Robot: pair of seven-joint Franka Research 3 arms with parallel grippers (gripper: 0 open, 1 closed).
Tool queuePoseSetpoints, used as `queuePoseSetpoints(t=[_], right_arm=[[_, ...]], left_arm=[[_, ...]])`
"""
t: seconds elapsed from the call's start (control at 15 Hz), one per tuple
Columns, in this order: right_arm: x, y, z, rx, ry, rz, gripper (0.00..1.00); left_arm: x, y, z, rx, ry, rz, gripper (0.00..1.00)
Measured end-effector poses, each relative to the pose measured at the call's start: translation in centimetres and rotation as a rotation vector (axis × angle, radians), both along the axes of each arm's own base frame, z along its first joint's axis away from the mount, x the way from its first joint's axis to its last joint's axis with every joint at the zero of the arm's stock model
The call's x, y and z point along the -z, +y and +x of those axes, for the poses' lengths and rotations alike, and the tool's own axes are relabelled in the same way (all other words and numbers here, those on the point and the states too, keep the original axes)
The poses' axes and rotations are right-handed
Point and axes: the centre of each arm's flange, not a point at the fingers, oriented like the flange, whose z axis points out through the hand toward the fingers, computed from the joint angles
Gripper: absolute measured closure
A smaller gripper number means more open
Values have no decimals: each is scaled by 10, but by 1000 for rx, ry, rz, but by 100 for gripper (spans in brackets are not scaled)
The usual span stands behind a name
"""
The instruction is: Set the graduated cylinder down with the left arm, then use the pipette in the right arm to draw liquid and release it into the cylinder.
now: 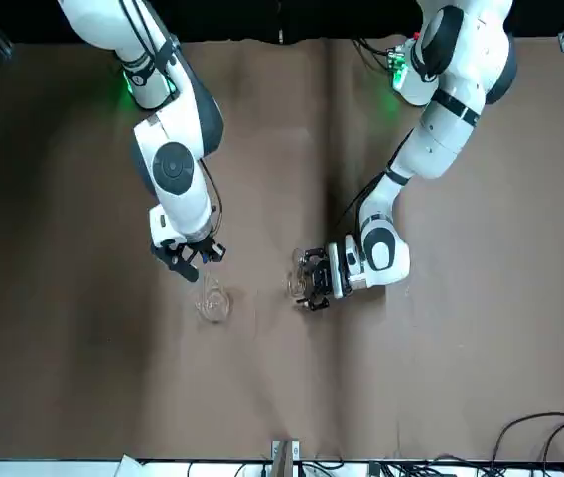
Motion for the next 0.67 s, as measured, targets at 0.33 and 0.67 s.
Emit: queuePoseSetpoints(t=[0.33, 0.67], right_arm=[[-2, -11, 6, -7, 23, 29, 77], [-8, -13, 9, 2, 44, 74, 81]], left_arm=[[1, 11, 6, -17, -3, 11, 1], [0, 60, 33, -103, 2, 64, 1]])
